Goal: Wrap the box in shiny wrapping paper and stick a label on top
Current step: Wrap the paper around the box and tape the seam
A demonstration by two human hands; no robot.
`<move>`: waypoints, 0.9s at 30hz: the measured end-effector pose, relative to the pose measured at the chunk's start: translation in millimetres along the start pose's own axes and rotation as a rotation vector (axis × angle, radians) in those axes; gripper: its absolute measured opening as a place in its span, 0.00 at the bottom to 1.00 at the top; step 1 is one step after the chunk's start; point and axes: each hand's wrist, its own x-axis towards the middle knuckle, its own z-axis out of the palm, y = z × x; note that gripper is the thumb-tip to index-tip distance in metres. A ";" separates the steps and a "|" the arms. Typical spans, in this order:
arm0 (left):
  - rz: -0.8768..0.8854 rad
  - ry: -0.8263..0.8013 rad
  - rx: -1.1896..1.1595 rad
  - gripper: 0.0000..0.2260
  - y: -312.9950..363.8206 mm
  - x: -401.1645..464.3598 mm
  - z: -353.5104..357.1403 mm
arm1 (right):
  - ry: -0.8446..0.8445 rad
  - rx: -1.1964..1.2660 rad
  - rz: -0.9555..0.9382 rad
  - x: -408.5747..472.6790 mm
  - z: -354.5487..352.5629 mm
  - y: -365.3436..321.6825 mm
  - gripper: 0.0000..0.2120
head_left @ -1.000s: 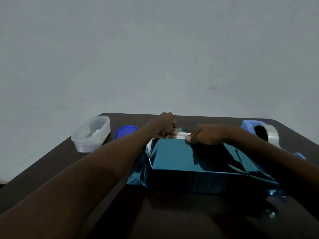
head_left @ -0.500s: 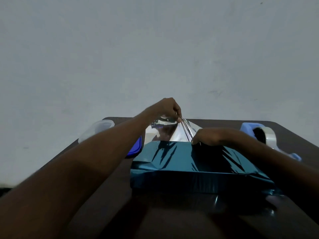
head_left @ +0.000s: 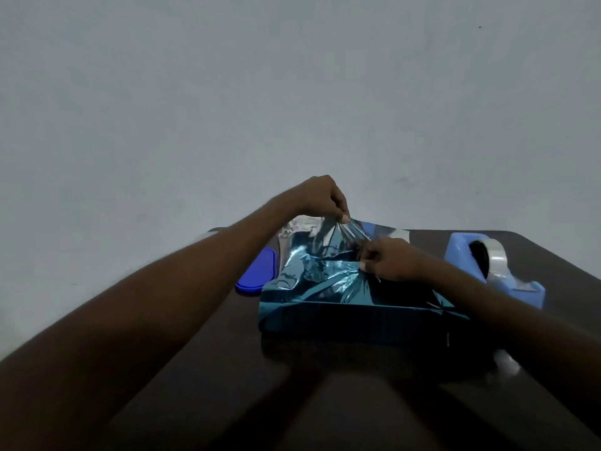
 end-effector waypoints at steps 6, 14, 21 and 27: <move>0.024 0.098 -0.046 0.06 3.5 -22.7 8.5 | 0.177 -0.087 0.002 -4.6 8.9 -5.3 0.11; 0.008 0.134 -0.131 0.05 9.0 -39.4 8.1 | 0.445 -0.286 -0.007 -10.6 16.5 -13.4 0.10; -0.113 -0.072 -0.080 0.08 23.3 -43.9 2.0 | 0.407 -0.267 0.000 -19.8 12.1 -19.6 0.12; -0.292 -0.031 -0.223 0.09 31.4 -49.7 6.4 | 0.185 -0.152 -0.192 -64.9 0.6 -26.2 0.22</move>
